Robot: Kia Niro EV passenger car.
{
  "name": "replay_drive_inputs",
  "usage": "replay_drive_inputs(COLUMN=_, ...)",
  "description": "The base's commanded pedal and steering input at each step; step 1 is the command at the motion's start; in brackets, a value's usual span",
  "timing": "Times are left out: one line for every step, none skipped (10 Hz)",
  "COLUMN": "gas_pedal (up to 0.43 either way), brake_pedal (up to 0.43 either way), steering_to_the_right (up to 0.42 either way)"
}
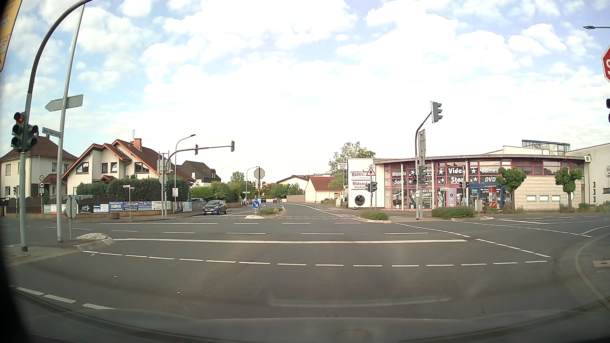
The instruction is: Follow the waypoints while adhering to traffic rules and regulations
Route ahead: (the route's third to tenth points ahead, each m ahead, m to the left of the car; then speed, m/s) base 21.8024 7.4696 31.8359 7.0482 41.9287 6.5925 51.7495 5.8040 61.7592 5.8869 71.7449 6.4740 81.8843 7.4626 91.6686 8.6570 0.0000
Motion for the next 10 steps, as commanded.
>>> replay_drive_inputs(gas_pedal=0.000, brake_pedal=0.268, steering_to_the_right=0.000)
replay_drive_inputs(gas_pedal=0.000, brake_pedal=0.268, steering_to_the_right=0.000)
replay_drive_inputs(gas_pedal=0.000, brake_pedal=0.268, steering_to_the_right=0.000)
replay_drive_inputs(gas_pedal=0.000, brake_pedal=0.268, steering_to_the_right=0.000)
replay_drive_inputs(gas_pedal=0.000, brake_pedal=0.268, steering_to_the_right=0.000)
replay_drive_inputs(gas_pedal=0.000, brake_pedal=0.268, steering_to_the_right=0.000)
replay_drive_inputs(gas_pedal=0.000, brake_pedal=0.268, steering_to_the_right=0.000)
replay_drive_inputs(gas_pedal=0.000, brake_pedal=0.268, steering_to_the_right=0.000)
replay_drive_inputs(gas_pedal=0.000, brake_pedal=0.268, steering_to_the_right=0.000)
replay_drive_inputs(gas_pedal=0.000, brake_pedal=0.268, steering_to_the_right=0.000)
